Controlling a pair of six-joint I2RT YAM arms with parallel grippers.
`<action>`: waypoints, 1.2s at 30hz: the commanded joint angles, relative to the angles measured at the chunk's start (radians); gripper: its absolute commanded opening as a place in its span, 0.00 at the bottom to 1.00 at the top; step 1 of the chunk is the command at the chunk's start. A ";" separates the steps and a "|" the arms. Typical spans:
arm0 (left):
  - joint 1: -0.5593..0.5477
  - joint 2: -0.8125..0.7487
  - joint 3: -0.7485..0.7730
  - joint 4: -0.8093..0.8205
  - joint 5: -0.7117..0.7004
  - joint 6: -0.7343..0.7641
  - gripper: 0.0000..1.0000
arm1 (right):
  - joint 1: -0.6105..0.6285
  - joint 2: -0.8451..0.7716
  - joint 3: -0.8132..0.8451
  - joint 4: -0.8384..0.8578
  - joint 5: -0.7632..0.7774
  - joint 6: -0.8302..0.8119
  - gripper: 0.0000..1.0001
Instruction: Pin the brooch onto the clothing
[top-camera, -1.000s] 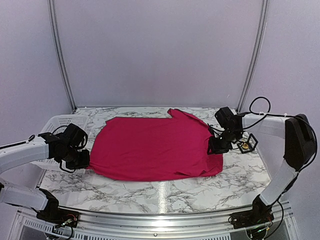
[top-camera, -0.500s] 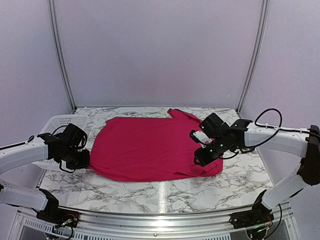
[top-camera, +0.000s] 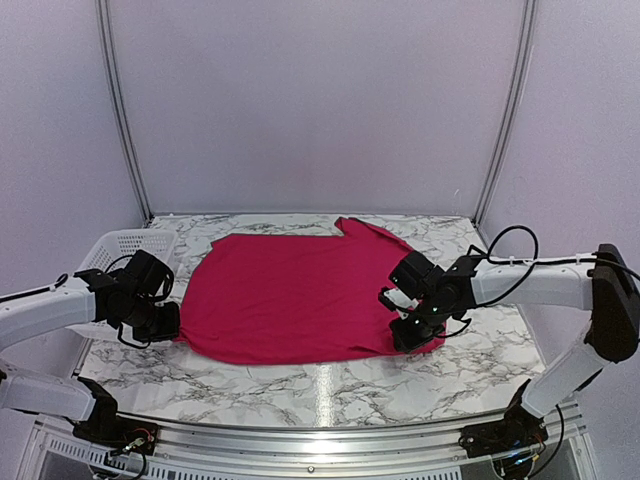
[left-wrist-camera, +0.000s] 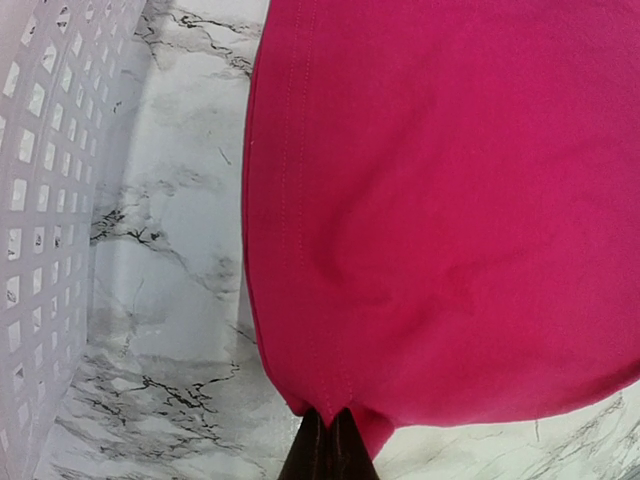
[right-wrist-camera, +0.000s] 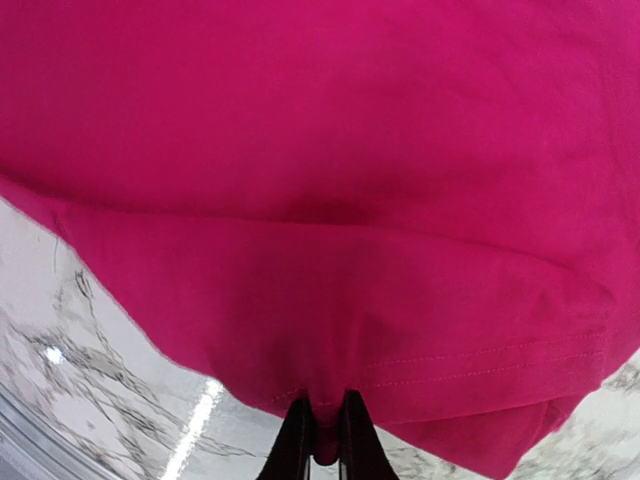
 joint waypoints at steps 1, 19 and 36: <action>0.000 -0.022 -0.013 -0.003 0.018 -0.010 0.02 | 0.008 0.000 0.001 0.011 -0.030 0.021 0.00; -0.002 -0.159 -0.071 -0.094 0.084 -0.126 0.02 | 0.130 -0.217 -0.079 -0.281 -0.552 0.180 0.00; -0.017 -0.241 0.100 -0.216 -0.123 -0.099 0.40 | 0.057 -0.194 0.112 -0.350 -0.417 0.103 0.63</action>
